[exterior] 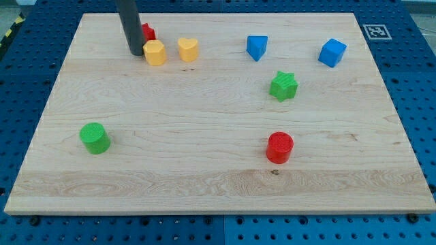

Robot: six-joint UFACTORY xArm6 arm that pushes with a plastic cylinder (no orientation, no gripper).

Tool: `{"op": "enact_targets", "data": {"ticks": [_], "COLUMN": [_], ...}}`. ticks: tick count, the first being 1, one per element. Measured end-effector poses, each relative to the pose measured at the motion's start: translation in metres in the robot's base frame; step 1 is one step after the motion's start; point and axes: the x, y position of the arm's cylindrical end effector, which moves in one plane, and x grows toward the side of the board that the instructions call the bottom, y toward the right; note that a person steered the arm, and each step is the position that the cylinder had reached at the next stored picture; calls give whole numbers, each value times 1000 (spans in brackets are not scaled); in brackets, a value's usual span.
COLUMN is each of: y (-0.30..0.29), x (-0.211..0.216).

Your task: Place the red star vertically on top of the green circle

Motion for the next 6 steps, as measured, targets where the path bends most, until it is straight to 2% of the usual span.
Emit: {"op": "enact_targets", "data": {"ticks": [1, 2, 3, 4, 6], "y": [24, 76, 96, 72, 15], "x": [15, 15, 12, 3, -39]}}
